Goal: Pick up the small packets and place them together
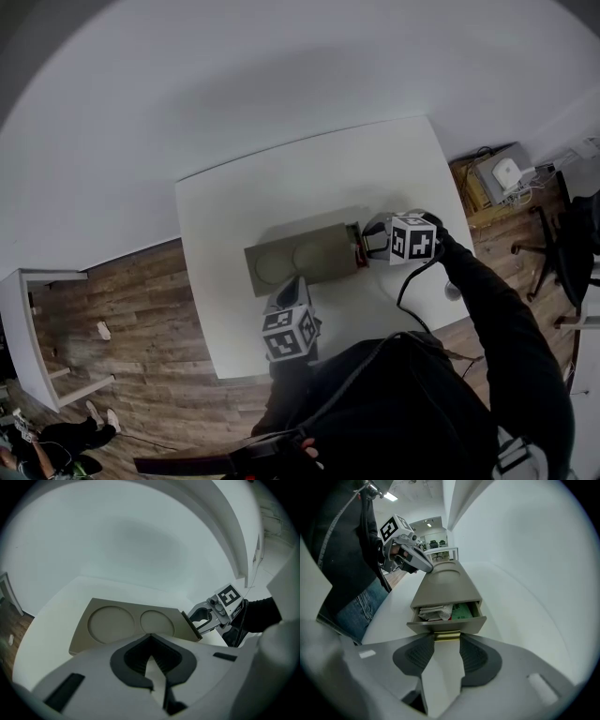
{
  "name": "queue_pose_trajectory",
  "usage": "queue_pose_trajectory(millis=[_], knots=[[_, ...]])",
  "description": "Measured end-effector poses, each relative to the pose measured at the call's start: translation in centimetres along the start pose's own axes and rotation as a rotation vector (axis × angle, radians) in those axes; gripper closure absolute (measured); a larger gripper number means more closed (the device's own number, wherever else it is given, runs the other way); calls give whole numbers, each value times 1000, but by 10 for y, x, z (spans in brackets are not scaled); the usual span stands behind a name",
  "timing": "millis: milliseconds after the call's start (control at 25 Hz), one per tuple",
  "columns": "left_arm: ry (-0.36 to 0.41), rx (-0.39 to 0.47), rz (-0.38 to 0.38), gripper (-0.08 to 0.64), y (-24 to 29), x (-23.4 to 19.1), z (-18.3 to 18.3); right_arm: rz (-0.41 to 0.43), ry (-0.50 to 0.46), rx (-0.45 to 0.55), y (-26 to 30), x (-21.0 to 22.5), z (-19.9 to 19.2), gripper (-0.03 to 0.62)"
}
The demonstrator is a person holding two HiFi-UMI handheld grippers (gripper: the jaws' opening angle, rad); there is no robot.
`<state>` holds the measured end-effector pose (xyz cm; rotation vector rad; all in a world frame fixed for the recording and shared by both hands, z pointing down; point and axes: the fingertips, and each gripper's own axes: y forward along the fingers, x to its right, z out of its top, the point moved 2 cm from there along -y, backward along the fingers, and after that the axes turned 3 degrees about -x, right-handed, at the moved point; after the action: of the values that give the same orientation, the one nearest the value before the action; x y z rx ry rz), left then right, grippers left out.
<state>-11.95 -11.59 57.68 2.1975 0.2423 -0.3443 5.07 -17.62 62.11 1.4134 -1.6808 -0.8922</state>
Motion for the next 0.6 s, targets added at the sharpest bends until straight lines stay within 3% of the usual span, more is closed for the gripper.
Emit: queue_pose_trajectory(millis=[600], knots=[[4, 2, 9, 560, -2, 4, -2, -14, 19, -19, -17, -2, -29, 428]])
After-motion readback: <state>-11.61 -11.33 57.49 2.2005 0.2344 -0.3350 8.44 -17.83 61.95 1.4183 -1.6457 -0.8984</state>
